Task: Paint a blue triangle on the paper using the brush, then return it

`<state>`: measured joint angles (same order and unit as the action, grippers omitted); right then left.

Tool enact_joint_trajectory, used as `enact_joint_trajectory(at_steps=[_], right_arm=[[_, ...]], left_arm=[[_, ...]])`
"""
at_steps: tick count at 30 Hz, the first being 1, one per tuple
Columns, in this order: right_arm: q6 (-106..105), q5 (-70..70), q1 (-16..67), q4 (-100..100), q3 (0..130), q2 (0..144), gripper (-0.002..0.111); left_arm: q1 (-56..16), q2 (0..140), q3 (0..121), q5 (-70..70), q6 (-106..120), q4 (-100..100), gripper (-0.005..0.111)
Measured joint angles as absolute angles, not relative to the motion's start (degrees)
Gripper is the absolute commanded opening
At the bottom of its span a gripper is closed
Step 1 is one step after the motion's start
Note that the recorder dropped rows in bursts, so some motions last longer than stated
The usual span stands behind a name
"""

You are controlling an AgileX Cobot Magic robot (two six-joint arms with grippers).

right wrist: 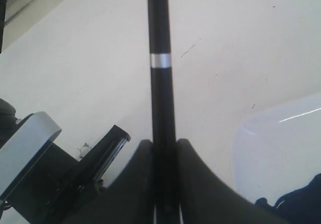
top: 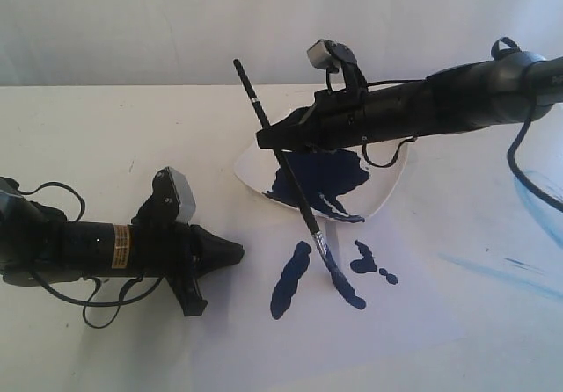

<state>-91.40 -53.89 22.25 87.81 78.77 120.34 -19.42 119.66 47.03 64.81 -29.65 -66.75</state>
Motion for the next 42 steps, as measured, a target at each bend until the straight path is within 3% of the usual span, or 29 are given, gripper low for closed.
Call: enact_joint_trajectory(at_steps=[42], right_arm=[[-104.4, -49.3, 23.4, 99.7, 78.8, 120.5, 0.000]], left_arm=[[-19.4, 119.7, 47.0, 64.8, -29.7, -66.9, 0.000]])
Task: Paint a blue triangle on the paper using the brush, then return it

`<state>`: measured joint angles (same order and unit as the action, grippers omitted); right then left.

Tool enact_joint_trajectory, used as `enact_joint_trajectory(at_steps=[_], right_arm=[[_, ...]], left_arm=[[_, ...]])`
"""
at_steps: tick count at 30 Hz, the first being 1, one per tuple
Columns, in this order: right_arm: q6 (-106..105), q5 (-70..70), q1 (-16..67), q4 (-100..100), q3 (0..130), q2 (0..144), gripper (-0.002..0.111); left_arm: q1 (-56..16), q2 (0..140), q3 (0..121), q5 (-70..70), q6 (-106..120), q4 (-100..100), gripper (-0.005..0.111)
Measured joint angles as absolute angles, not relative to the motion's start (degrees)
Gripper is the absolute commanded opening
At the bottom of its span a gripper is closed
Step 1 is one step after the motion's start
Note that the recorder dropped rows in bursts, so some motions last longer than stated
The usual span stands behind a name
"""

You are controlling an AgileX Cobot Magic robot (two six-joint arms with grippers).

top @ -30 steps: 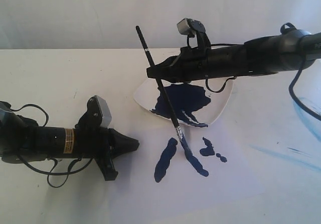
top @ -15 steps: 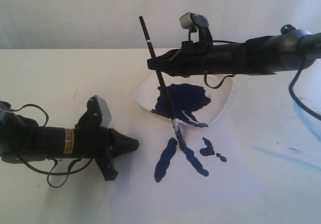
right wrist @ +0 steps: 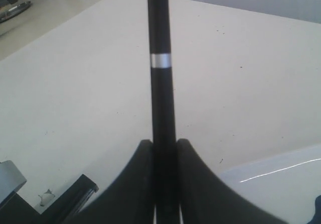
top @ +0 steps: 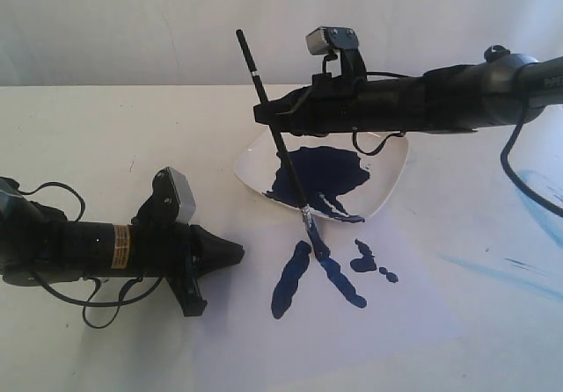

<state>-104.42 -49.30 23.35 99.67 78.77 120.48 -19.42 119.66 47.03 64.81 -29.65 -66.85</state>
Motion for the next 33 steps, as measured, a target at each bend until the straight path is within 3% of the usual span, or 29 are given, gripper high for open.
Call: enact_joint_trajectory(at_steps=[33], right_arm=[[-104.4, -49.1, 25.6, 99.8, 82.0, 121.6, 0.000]], left_arm=[[-19.4, 119.7, 47.0, 64.8, -29.7, -66.9, 0.000]])
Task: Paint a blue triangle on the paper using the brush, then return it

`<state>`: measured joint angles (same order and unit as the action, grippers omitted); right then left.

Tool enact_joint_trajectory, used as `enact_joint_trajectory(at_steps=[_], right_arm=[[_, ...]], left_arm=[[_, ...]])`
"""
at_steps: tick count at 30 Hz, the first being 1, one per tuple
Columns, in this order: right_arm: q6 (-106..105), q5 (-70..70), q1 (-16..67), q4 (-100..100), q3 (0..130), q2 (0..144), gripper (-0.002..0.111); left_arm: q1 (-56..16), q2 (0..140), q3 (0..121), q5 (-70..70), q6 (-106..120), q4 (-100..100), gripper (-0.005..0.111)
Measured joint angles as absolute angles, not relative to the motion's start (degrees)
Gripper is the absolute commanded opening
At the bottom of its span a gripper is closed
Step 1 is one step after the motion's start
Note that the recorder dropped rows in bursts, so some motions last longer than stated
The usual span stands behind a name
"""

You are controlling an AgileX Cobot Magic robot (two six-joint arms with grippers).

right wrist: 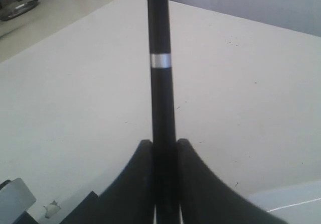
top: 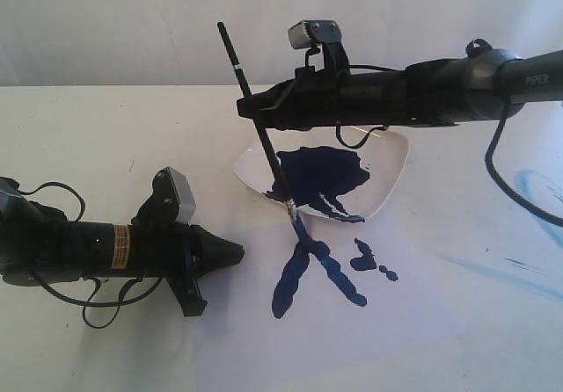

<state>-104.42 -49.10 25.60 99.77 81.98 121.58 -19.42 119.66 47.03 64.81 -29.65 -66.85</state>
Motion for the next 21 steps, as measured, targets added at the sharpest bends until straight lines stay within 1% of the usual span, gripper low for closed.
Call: enact_joint_trajectory(at_steps=[5, 13, 16, 21], right_arm=[[-103.6, -50.8, 25.6, 99.8, 82.0, 121.1, 0.000], [-99.8, -51.2, 25.4, 99.3, 82.0, 116.3, 0.000], [-95.6, -51.7, 24.5, 95.3, 82.0, 114.4, 0.000], [-89.6, -56.4, 23.2, 89.4, 81.2, 112.2, 0.000]], left_arm=[[-19.4, 119.7, 47.0, 64.8, -29.7, -66.9, 0.000], [-19.4, 119.7, 47.0, 64.8, -29.7, -66.9, 0.000], [-19.4, 119.7, 47.0, 64.8, -29.7, -66.9, 0.000], [-19.4, 119.7, 47.0, 64.8, -29.7, -66.9, 0.000]])
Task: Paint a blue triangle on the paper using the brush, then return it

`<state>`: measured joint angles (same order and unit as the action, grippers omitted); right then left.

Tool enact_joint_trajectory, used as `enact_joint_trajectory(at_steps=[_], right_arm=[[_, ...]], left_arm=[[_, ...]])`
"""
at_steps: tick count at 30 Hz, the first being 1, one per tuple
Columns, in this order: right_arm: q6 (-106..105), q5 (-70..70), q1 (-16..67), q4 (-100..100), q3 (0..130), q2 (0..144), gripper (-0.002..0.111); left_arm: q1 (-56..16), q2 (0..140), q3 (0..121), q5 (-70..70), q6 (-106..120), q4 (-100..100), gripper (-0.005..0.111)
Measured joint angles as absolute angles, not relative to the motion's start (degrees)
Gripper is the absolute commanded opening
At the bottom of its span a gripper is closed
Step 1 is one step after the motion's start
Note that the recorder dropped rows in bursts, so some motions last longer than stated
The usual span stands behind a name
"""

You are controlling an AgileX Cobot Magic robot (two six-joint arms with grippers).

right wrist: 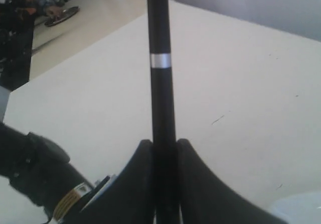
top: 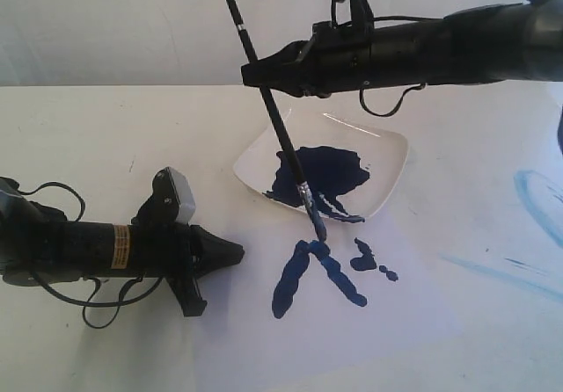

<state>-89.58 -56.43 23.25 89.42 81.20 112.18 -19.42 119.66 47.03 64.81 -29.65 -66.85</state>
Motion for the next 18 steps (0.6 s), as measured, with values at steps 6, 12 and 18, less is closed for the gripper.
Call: enact_joint_trajectory(at_steps=[6, 12, 18], right_arm=[[-86.3, -59.6, 23.0, 82.9, 78.0, 111.1, 0.000], [-86.2, -58.9, 22.6, 81.2, 74.1, 111.1, 0.000], [-87.4, -59.2, 22.3, 80.9, 70.8, 111.1, 0.000]], left_arm=[[-19.4, 119.7, 47.0, 64.8, -29.7, -67.0, 0.000], [-19.4, 119.7, 47.0, 64.9, -29.7, -67.0, 0.000], [-19.4, 119.7, 47.0, 64.9, -29.7, -67.0, 0.000]])
